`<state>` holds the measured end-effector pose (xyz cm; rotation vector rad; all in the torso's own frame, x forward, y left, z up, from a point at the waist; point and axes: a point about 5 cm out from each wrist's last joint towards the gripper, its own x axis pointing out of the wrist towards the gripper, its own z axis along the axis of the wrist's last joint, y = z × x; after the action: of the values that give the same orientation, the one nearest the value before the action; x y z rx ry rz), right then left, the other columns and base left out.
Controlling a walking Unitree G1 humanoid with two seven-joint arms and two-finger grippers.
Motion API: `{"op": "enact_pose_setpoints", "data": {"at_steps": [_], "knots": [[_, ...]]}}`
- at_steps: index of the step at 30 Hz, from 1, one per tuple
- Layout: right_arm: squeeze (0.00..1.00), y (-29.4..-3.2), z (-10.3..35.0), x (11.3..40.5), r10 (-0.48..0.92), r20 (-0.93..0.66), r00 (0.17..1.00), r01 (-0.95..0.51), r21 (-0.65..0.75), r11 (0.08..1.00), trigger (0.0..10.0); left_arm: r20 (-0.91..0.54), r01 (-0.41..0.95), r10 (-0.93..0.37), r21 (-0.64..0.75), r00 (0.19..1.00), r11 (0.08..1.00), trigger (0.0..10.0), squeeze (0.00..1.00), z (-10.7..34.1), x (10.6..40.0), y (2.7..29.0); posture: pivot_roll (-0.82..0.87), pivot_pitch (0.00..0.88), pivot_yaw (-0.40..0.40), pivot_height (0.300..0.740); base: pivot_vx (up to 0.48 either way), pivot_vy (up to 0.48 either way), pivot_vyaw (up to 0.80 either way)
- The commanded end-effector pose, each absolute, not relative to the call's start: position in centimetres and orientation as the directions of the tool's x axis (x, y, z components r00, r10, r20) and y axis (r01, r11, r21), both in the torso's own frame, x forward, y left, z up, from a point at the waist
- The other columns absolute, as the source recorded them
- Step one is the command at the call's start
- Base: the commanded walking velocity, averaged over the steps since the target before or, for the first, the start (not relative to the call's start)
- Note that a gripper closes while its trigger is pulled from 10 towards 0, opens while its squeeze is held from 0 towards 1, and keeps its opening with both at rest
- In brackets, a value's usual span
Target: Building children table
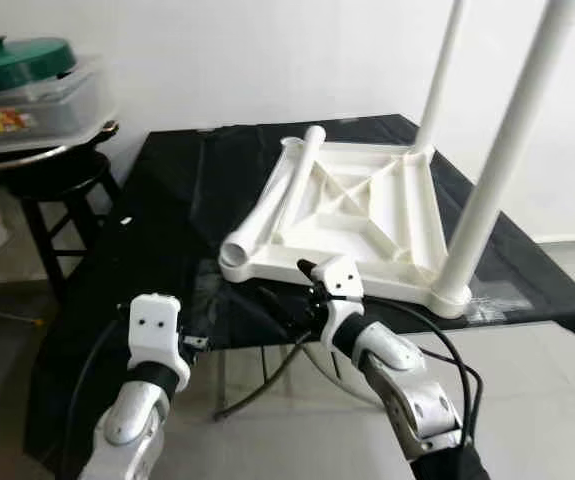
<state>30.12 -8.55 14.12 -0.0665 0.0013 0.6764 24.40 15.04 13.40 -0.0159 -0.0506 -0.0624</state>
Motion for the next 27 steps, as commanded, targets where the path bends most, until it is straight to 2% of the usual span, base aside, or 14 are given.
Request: {"op": "enact_pose_setpoints", "data": {"at_steps": [1,13,16,19,20,21,24,27], "knots": [[0.0,-8.7,14.1,30.2,0.621,-0.018,0.783,-0.621,-0.062,0.781,10.0,0.034,0.063,-0.063,-0.011,0.997,0.998,10.0,0.0,13.0,24.3,15.1,-0.08,0.0,0.052,0.74,0.0,0.0,-0.8],[0.0,-8.6,13.9,30.0,0.622,-0.016,0.783,-0.621,-0.057,0.781,10.0,0.031,0.073,-0.073,0.002,0.997,0.997,10.0,0.0,12.8,24.2,15.1,-0.06,0.0,0.049,0.74,0.0,0.0,-0.8],[0.0,-8.7,14.1,30.0,0.628,-0.009,0.778,-0.628,-0.065,0.776,10.0,0.036,0.066,-0.066,0.003,0.997,0.998,10.0,0.0,12.9,24.2,15.1,-0.06,0.0,0.049,0.74,0.0,0.0,0.0],[0.0,-8.8,15.2,30.4,0.674,-0.006,0.738,-0.657,-0.23,0.718,10.0,0.065,0.014,-0.015,0.01,0.998,1.0,10.0,0.0,13.5,24.5,16.0,-0.06,0.0,0.052,0.74,0.0,0.0,0.0],[0.0,-8.8,15.2,30.4,0.674,-0.006,0.738,-0.657,-0.23,0.718,10.0,0.065,0.014,-0.015,0.01,0.998,1.0,10.0,0.0,13.5,24.5,16.0,-0.06,0.0,0.052,0.74,0.0,0.0,0.0],[0.0,-8.9,15.5,30.6,0.703,-0.039,0.711,-0.668,-0.353,0.655,10.0,0.074,-0.023,0.023,-0.002,0.997,1.0,10.0,0.0,13.7,24.6,16.6,-0.06,0.0,0.05,0.74,0.0,0.0,0.0],[0.0,-9.3,15.7,31.1,0.711,-0.084,0.698,-0.674,-0.412,0.613,10.0,0.084,-0.05,0.05,-0.008,0.995,0.999,10.0,0.0,13.9,24.5,17.1,-0.06,0.0,0.041,0.74,0.0,0.0,0.0],[0.0,-9.4,15.8,31.3,0.711,-0.072,0.699,-0.679,-0.378,0.629,10.0,0.088,-0.049,0.049,-0.001,0.995,0.999,10.0,0.0,13.9,24.3,17.1,-0.05,0.0,0.038,0.74,0.0,0.0,0.0]]}}
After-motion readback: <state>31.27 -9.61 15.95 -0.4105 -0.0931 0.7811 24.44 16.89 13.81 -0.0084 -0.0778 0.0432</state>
